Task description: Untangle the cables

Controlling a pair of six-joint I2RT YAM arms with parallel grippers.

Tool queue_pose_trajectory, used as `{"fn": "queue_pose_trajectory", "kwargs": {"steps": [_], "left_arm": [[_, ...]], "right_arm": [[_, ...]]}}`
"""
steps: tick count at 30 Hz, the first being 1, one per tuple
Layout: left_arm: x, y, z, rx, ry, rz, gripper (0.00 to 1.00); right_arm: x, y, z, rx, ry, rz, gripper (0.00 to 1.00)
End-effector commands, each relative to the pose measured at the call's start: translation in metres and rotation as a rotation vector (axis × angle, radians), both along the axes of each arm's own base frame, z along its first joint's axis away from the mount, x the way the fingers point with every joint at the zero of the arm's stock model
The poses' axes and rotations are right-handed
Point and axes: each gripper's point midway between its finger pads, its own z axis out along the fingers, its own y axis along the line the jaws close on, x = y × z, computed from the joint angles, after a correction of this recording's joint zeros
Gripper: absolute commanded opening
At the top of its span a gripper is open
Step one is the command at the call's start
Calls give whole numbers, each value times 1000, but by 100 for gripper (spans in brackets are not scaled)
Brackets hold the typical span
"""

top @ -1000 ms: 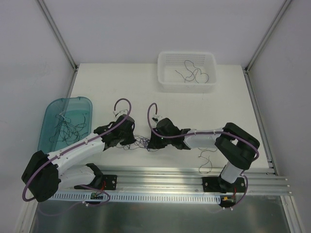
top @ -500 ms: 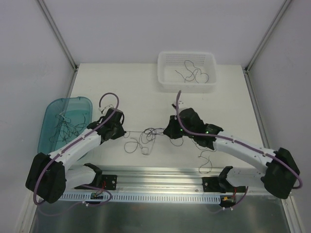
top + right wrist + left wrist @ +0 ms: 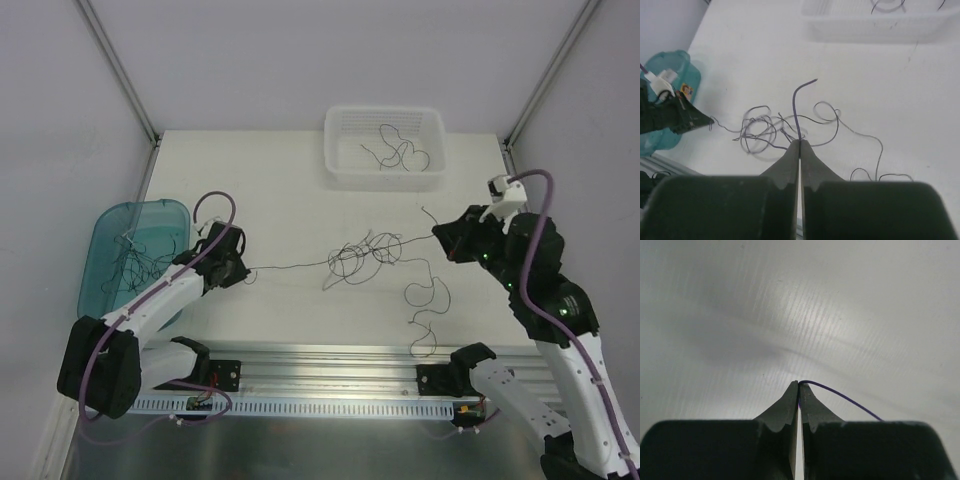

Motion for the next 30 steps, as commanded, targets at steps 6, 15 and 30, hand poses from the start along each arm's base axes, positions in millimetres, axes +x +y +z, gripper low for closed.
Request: {"fn": "queue_pose_trajectory", "kwargs": {"steps": [6,15,30], "left_arm": [[-11,17,-19,52,56,38,0],[-12,15,-9,34,12,10,0],[-30,-66,84,-266,-229,-421,80]], "right_arm": [[-19,-60,138,-48,-342,-202,1],[6,-5,57,-12,-52,0,1],[-21,49,-105,-36,374,223,1]]}}
